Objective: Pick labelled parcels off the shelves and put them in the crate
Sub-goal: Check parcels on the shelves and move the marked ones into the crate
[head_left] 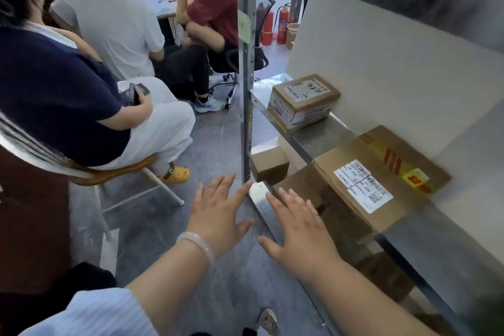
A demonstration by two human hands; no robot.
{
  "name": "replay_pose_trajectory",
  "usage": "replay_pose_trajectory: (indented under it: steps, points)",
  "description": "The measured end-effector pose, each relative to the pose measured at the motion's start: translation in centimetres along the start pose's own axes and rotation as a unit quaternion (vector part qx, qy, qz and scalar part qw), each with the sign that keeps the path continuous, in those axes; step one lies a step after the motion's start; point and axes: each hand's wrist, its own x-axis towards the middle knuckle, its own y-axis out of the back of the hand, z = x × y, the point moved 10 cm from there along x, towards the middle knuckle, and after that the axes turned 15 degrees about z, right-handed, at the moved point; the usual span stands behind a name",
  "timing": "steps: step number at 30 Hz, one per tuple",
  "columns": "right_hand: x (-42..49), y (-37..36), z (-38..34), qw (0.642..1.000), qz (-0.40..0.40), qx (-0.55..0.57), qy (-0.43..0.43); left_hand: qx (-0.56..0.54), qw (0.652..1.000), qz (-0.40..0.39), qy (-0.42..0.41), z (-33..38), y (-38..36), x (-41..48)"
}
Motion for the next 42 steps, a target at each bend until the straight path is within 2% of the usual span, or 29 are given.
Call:
replay_pose_trajectory:
  steps: [4,10,15,19,25,33,42]
  points:
    - [3.9,-1.2,0.8,1.0,-0.011,0.003,-0.009,-0.016,1.0,-0.014,0.01,-1.3,-1.7,3.5]
    - [6.8,-3.0,2.8,0.998,-0.02,-0.003,-0.064,-0.046,0.998,-0.044,-0.019,-3.1,-5.5,8.6]
    - [9.3,-5.2,4.4,0.987,-0.012,-0.018,-0.161,-0.082,0.989,-0.08,-0.093,-3.8,-8.6,13.7]
    - [12.1,-7.5,2.7,0.969,-0.003,-0.021,-0.246,-0.09,0.977,-0.091,-0.172,-6.2,-9.9,17.0]
    - [15.8,-10.5,0.7,0.95,0.004,-0.022,-0.312,-0.109,0.96,-0.085,-0.241,-8.9,-11.5,22.0]
    - [15.4,-14.9,1.7,0.93,0.015,-0.018,-0.368,-0.135,0.952,-0.117,-0.249,-9.9,-17.7,23.0]
    - [16.7,-23.0,6.4,0.931,0.01,-0.007,-0.365,-0.108,0.948,-0.135,-0.268,-9.2,-26.7,24.5]
